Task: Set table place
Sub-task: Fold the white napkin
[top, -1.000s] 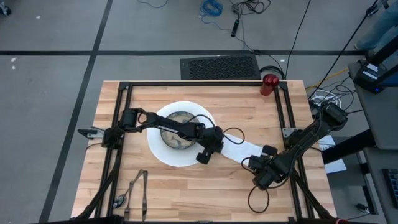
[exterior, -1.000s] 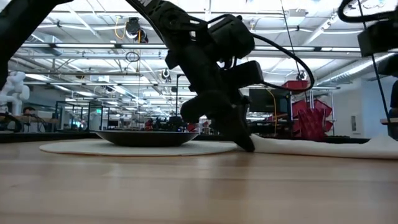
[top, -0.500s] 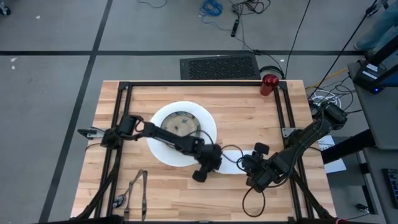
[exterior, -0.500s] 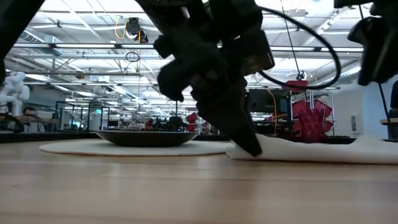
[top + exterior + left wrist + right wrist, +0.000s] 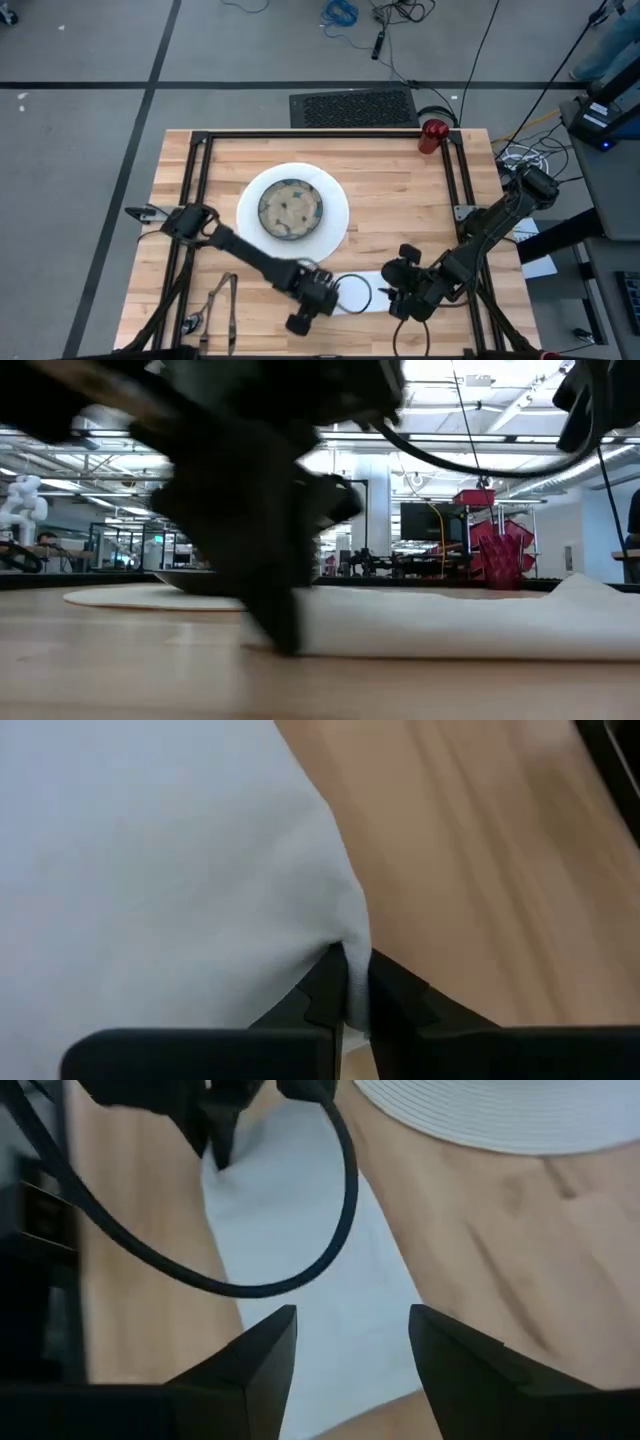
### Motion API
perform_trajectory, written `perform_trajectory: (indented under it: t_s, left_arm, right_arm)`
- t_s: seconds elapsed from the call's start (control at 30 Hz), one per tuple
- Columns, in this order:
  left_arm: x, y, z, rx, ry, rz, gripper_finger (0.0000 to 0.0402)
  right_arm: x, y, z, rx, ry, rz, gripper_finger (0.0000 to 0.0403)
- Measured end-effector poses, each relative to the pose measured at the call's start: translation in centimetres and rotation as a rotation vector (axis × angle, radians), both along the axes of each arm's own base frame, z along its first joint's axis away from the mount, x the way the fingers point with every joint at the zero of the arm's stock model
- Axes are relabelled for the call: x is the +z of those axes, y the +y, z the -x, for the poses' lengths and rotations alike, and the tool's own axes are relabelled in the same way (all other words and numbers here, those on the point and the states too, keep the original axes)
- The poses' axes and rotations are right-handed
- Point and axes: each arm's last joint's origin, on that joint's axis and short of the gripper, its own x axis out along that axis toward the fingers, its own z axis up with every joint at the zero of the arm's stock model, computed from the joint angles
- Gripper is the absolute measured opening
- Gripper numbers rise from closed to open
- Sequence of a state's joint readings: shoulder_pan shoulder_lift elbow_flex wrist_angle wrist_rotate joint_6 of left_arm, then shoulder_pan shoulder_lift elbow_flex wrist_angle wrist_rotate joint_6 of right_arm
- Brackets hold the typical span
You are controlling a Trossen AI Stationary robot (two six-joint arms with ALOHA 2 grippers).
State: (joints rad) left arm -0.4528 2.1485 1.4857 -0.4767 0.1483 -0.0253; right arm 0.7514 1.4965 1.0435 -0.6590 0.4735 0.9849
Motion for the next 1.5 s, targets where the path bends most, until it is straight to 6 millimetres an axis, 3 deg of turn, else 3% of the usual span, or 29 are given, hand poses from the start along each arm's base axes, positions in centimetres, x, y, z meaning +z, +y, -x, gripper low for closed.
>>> perform_trajectory:
  t_s: [0.13,0.3,0.53,0.67,0.83,1.0,1.2,1.37,1.5]
  left_arm:
    - [-0.4,-2.0,2.5,0.021,0.114,-0.094,0.0018]
    - [-0.7,-2.6,5.1,0.113,0.255,-0.254,0.0018]
    - [-0.7,-3.9,7.8,0.111,0.357,-0.375,0.0018]
    - [-0.5,-4.4,9.6,0.110,0.431,-0.443,0.0018]
    - [0.2,-4.9,11.4,0.071,0.483,-0.504,0.0018]
    - [1.0,-5.3,12.6,0.037,0.488,-0.552,0.0018]
    - [1.6,-4.7,14.7,-0.017,0.556,-0.750,0.0018]
    - [1.1,-4.3,15.4,-0.058,0.587,-0.799,0.0018]
    - [0.5,-3.7,15.9,-0.100,0.622,-0.832,0.0018]
  right_arm:
    - [-0.3,1.2,-0.1,-0.006,-0.038,-0.053,0.0183]
    - [-1.9,2.7,-0.1,-0.020,-0.022,-0.077,0.0183]
    - [-6.0,4.8,-1.2,-0.030,-0.002,-0.054,0.0183]
    - [-8.4,4.2,-2.9,-0.091,-0.016,0.018,0.0183]
    - [-9.3,1.4,-5.3,-0.184,-0.086,0.202,0.0183]
    - [-8.9,-3.1,-8.5,-0.270,-0.119,0.347,0.0183]
    - [-9.1,-8.6,-12.0,-0.252,-0.089,0.476,0.0183]
    - [-10.4,-12.2,-14.5,-0.117,-0.061,0.391,0.0183]
    - [-11.6,-14.3,-15.2,-0.069,-0.022,0.321,0.0183]
